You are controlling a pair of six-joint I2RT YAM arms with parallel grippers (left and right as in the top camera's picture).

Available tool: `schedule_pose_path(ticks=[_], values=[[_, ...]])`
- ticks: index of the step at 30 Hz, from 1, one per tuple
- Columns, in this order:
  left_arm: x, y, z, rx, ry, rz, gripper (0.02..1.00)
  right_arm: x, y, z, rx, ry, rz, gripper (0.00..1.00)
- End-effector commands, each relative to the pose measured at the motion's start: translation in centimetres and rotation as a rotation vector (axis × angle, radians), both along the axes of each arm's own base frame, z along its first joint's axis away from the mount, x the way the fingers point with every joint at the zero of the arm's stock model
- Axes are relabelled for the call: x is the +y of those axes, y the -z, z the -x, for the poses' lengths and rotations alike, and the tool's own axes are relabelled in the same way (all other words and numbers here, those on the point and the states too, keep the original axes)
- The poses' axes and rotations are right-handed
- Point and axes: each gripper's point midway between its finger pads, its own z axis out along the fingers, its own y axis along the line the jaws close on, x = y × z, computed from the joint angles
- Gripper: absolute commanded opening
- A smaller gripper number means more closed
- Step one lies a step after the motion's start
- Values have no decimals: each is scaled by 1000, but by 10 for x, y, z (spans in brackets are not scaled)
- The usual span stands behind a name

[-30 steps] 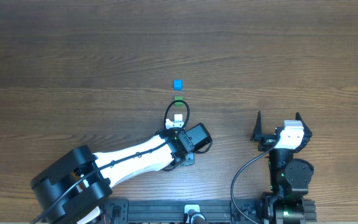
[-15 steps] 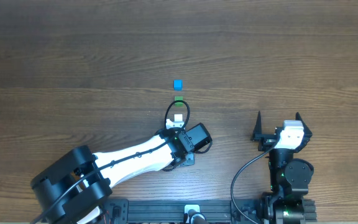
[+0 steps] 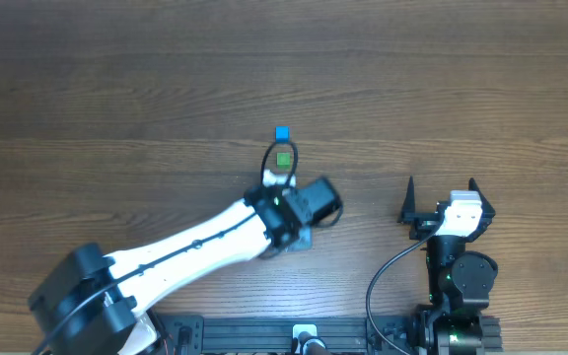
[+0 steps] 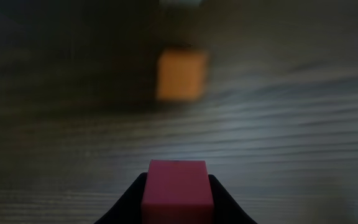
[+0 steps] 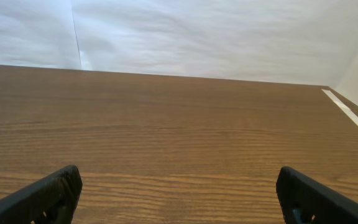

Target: Stack Cubes

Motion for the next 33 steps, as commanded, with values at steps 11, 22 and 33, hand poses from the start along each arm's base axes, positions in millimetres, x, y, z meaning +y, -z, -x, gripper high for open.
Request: schedule_pose_path(ticks=[11,22,33], values=[[-6,-42,-92,-93,-25,53,40,2,1,0,-1,-10,4,991],[0,1,-94,17,-29,-9,38,2,1,0,-1,-10,4,991],[1,22,-93,62,-30,-42,40,2,1,0,0,-10,5,991]])
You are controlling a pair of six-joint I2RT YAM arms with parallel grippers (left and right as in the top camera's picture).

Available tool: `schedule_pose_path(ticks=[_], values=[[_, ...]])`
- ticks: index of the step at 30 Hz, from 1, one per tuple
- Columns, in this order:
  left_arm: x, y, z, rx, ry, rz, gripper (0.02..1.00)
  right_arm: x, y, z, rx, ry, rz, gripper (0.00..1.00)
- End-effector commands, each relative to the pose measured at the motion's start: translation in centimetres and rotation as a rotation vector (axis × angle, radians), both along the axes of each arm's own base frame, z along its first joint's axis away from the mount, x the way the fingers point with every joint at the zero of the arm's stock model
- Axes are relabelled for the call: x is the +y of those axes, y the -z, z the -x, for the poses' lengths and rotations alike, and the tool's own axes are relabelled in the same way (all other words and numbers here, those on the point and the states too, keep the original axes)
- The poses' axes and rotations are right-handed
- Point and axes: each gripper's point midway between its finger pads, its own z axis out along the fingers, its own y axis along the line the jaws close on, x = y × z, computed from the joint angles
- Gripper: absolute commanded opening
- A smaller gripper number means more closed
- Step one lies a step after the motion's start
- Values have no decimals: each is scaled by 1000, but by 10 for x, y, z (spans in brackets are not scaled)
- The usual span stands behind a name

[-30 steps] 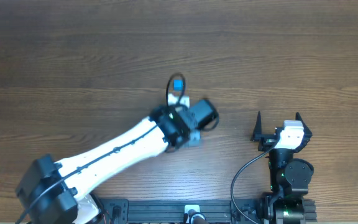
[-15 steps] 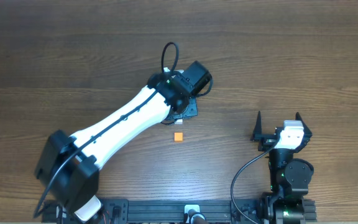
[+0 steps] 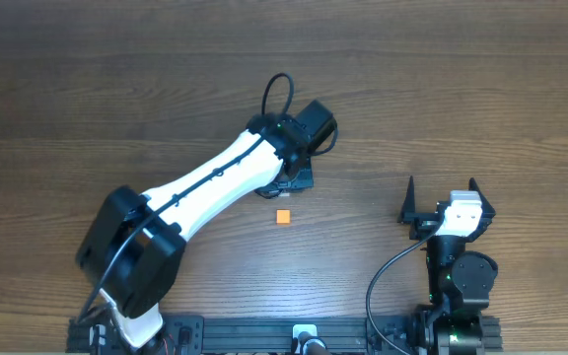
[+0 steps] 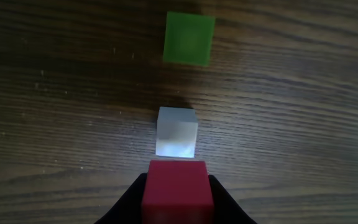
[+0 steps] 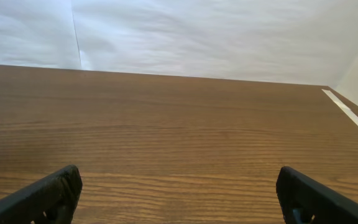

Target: Stack Cubes

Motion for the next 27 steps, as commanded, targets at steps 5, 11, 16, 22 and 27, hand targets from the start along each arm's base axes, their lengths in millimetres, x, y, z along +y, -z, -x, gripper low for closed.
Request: schedule_pose_path(ticks=[5,11,16,22,27], values=[[0,13,-4,23,0,-8,42,2,1,0,0,-10,5,991],[1,20,-3,41,-2,-16,42,2,1,0,0,-10,5,991],[1,20,-3,42,-3,-17,47,2,1,0,0,-10,5,993],[1,23,-2,47,-7,-21,49,2,1,0,0,-10,5,993],[1,23,-3,45,-11,-19,51,2,1,0,0,-10,5,991]])
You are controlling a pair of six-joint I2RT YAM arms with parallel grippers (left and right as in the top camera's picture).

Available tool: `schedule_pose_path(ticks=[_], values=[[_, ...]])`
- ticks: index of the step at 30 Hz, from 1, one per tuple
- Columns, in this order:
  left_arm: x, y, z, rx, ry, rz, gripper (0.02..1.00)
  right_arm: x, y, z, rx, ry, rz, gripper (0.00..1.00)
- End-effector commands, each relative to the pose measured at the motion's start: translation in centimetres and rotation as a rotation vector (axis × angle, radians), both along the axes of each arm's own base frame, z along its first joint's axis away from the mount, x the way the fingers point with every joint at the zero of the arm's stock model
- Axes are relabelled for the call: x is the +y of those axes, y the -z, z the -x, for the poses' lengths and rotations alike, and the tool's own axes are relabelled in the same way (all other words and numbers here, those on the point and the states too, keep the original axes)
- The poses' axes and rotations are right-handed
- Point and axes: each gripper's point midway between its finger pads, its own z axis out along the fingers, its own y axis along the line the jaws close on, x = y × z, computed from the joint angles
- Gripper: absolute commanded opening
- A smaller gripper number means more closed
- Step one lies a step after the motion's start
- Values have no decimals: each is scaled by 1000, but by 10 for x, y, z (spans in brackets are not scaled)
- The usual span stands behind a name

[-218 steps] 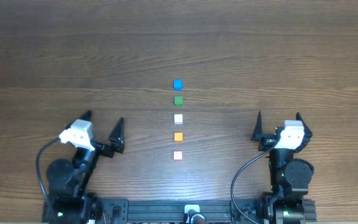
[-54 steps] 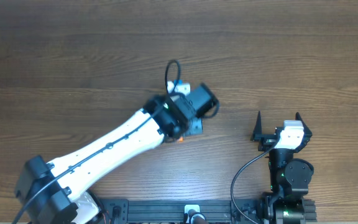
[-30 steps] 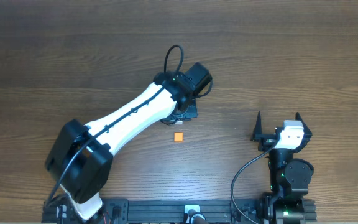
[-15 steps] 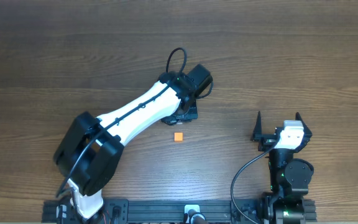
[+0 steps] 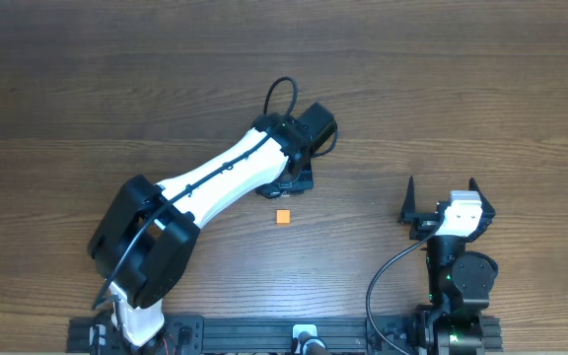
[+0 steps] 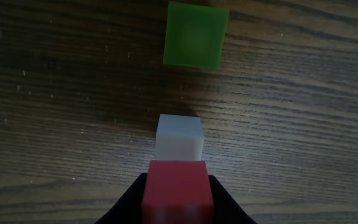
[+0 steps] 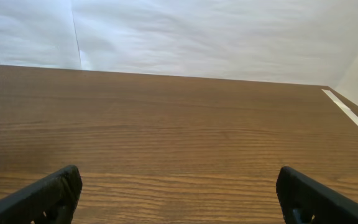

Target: Stack Cubes

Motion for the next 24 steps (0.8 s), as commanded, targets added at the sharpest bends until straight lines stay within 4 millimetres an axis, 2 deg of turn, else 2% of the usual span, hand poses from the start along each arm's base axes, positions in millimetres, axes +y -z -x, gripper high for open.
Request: schedule_pose_path(ticks=[1,24], values=[[1,5,-3,11,-7,-2,51,2,1,0,0,-10,4,991],[5,17,-6,27,-21,-16,51,2,1,0,0,-10,4,991]])
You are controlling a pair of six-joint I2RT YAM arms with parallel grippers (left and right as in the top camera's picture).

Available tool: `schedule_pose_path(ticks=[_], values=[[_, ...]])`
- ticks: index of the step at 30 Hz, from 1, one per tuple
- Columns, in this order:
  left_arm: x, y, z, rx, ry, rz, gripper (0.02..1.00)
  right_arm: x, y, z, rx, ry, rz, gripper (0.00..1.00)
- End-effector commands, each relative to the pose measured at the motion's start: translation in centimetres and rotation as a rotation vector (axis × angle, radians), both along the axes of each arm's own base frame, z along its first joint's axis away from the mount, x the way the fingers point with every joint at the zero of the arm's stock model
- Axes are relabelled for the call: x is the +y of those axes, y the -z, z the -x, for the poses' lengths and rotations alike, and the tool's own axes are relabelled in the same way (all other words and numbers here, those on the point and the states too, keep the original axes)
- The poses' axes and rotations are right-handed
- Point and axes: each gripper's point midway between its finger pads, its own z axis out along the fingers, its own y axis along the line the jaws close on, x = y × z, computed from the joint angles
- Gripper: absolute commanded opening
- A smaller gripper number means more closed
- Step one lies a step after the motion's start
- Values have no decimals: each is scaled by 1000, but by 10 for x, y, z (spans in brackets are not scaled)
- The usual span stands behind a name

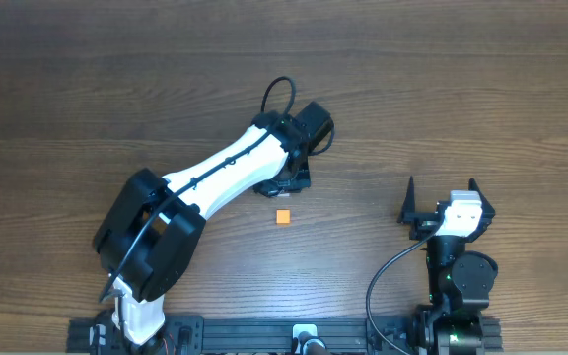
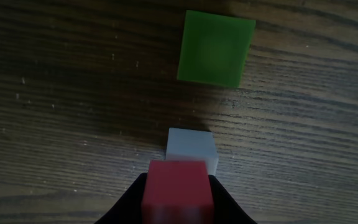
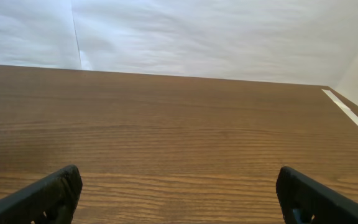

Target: Stack Cubes

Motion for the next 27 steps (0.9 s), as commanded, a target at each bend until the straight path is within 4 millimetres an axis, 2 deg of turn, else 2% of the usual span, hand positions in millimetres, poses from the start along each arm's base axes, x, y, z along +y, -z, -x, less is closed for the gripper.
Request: schedule_pose_path(ticks=[1,22,27], values=[[-1,5,-2,9,-1,4,49,2,1,0,0,-10,4,991],[-6,6,0,7,17,12,62,2,1,0,0,-10,4,991],[-5,11,0,17,17,2,73,2,1,0,0,-10,4,996]])
